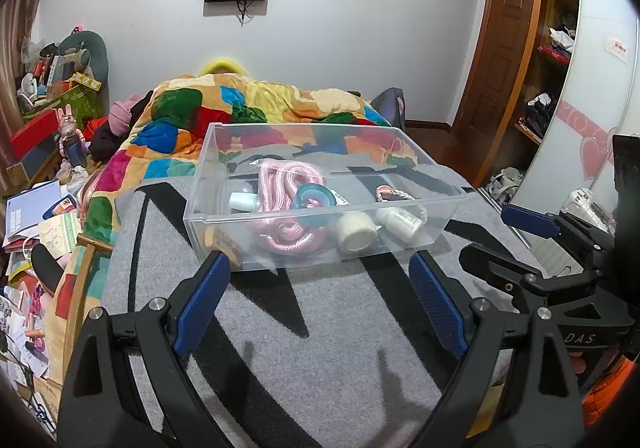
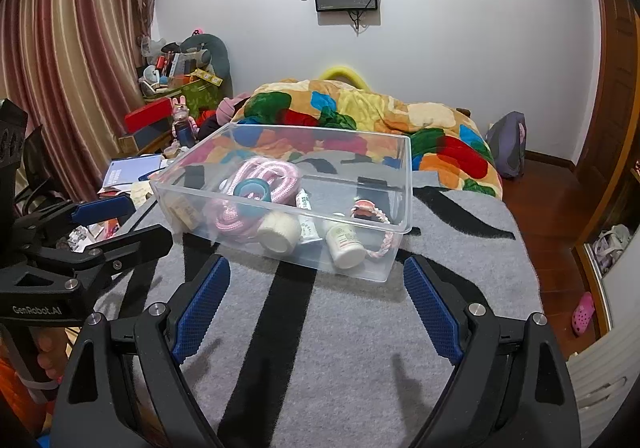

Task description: Organize objects

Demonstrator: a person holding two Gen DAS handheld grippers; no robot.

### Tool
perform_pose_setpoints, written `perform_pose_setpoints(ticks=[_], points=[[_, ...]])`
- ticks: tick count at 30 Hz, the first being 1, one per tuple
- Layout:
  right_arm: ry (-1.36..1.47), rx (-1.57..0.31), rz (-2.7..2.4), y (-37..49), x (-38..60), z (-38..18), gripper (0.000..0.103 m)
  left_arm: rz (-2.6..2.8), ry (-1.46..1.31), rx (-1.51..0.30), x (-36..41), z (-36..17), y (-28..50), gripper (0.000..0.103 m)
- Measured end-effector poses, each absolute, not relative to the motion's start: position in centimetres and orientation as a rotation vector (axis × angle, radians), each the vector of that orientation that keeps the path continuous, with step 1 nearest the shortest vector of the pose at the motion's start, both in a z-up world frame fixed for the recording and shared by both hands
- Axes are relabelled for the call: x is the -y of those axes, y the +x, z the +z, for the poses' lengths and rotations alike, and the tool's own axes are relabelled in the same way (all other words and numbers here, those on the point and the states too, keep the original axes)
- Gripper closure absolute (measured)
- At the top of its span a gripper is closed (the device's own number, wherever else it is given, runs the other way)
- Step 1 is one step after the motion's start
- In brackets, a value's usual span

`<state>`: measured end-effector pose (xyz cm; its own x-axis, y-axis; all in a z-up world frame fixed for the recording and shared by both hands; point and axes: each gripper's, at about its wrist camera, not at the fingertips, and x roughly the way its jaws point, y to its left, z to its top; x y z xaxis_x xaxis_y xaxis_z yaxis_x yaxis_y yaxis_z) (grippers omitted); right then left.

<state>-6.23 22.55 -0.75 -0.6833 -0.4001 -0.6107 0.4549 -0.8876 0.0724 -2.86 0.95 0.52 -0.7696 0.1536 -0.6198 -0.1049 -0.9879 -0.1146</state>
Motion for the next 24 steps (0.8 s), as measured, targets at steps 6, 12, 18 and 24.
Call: perform_pose_setpoints(ticks=[6, 12, 18, 24], points=[[0.884, -0.117, -2.517, -6.07, -22.41, -0.70, 0.016, 2.826, -0.997, 0.099, -1.12, 0.51, -2.85, 0.011], [0.884, -0.115, -2.517, -6.06, -22.46, -0.70, 0.016, 2.826, -0.994, 0.101, -1.19, 0.58, -2.75, 0.011], [0.883, -0.115, -2.516, -5.97, -22.42, -0.67, 0.016, 2.829, -0.987, 0.099, -1.25, 0.82, -2.72, 0.011], [0.882, -0.115, -2.517, -5.82, -22.30, -0.59, 0.016, 2.829, -0.987, 0.099, -1.20, 0.80, -2.69, 0.011]])
